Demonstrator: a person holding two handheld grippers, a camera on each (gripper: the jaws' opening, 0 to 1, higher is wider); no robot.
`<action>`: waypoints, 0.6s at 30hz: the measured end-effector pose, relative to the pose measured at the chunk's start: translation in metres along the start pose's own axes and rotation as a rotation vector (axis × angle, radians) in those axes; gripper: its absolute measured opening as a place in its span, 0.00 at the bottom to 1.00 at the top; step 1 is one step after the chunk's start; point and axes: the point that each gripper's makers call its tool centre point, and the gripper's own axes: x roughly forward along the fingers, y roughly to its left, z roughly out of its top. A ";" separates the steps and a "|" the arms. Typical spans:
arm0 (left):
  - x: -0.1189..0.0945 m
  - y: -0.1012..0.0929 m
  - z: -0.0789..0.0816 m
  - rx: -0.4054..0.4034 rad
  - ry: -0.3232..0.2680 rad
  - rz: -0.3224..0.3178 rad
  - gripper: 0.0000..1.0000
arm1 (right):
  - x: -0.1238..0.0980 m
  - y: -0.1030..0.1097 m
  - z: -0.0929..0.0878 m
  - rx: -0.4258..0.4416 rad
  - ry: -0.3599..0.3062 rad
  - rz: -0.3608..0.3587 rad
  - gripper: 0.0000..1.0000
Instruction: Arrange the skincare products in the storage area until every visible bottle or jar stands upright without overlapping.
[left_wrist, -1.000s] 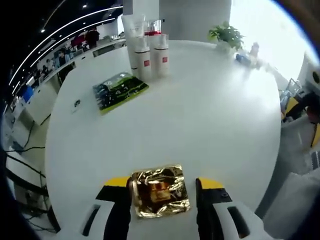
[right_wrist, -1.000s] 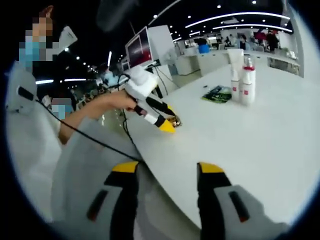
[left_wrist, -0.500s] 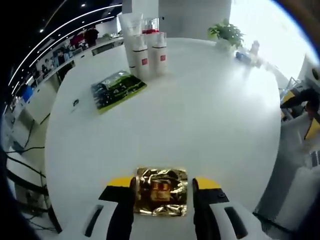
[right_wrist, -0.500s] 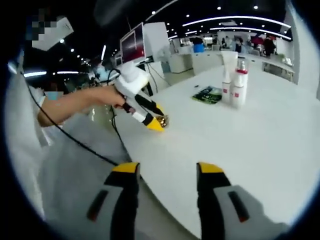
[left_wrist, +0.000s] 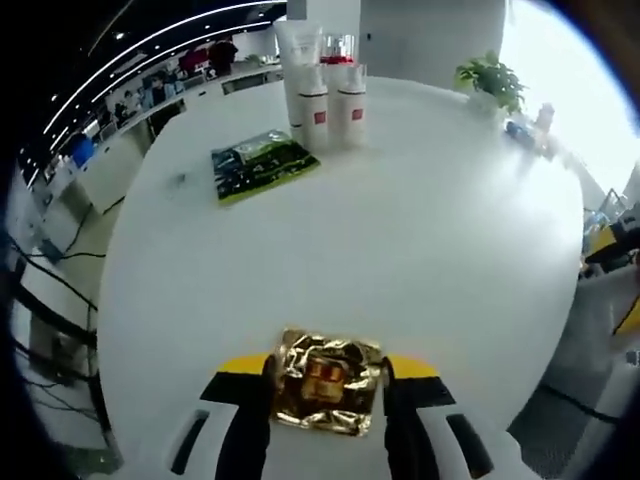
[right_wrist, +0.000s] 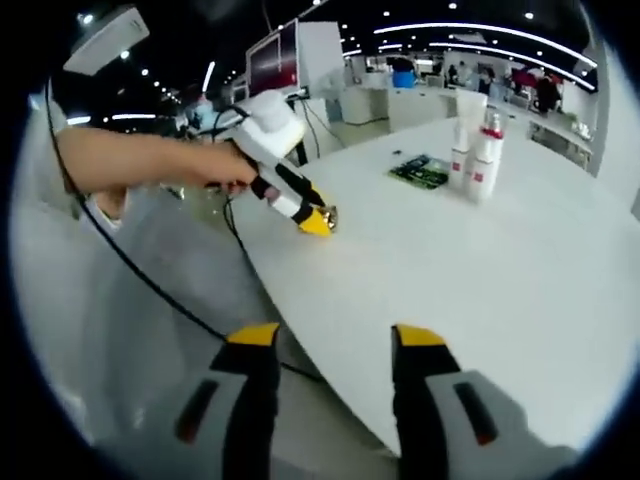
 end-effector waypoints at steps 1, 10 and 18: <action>0.000 0.001 0.000 -0.039 -0.026 0.022 0.47 | 0.000 0.000 0.000 -0.008 0.003 -0.001 0.46; 0.001 -0.010 0.002 -0.094 -0.100 0.052 0.61 | -0.008 -0.019 0.008 0.062 -0.059 -0.052 0.45; -0.003 0.002 0.002 -0.129 -0.137 0.052 0.60 | -0.011 -0.027 0.014 0.065 -0.090 -0.087 0.45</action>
